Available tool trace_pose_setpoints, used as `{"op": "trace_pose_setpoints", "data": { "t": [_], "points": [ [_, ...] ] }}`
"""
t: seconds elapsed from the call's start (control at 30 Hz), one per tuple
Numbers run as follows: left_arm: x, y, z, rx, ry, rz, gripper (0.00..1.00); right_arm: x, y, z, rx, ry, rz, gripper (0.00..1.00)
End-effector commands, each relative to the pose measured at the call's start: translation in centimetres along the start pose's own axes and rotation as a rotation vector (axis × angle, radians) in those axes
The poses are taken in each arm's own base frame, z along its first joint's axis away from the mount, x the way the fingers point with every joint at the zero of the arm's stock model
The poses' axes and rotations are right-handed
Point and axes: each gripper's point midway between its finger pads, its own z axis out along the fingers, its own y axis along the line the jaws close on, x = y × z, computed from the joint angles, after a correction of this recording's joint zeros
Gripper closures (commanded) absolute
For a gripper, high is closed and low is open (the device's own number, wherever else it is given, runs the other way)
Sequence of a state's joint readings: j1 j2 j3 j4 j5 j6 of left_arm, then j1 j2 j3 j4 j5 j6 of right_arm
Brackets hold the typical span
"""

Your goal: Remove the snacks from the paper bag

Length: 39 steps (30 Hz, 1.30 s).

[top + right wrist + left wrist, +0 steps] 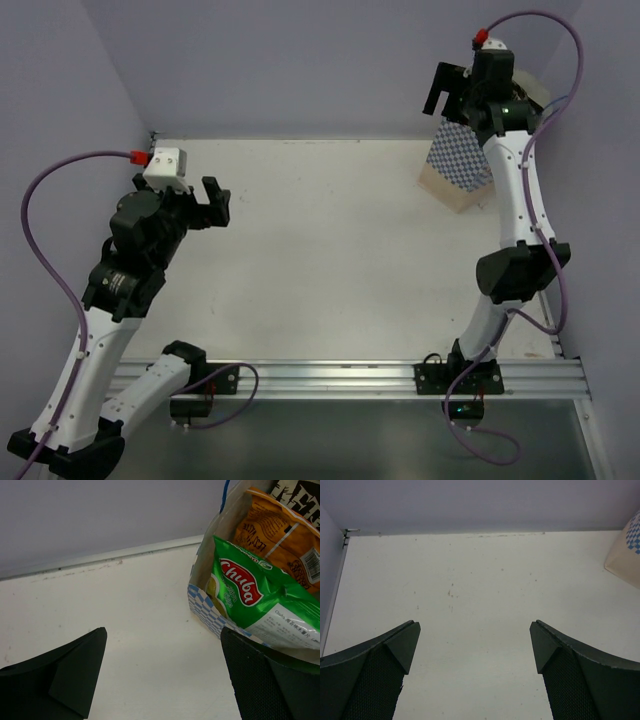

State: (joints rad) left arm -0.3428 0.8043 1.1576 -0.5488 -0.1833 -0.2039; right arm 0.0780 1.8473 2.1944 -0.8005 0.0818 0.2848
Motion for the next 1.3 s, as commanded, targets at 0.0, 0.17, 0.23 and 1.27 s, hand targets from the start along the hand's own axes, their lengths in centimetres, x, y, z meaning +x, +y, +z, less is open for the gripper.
{"op": "trace_pose_setpoints", "data": {
  "t": [0.0,0.17,0.23,1.27],
  "points": [
    [0.0,-0.5,-0.3,0.024,-0.004,-0.022,0.00,-1.0,-0.5,0.7,-0.031,-0.016,-0.161,0.01],
    [0.3,0.0,-0.3,0.001,0.005,-0.011,0.00,0.2,-1.5,3.2,-0.058,0.024,-0.217,0.02],
    [0.6,0.0,-0.3,0.000,0.017,-0.011,0.00,0.2,-1.9,3.8,-0.056,0.022,-0.212,0.04],
    [2.1,-0.1,-0.6,-0.003,0.094,-0.047,0.00,2.3,-2.4,11.0,-0.023,0.003,-0.209,0.75]
  ]
}}
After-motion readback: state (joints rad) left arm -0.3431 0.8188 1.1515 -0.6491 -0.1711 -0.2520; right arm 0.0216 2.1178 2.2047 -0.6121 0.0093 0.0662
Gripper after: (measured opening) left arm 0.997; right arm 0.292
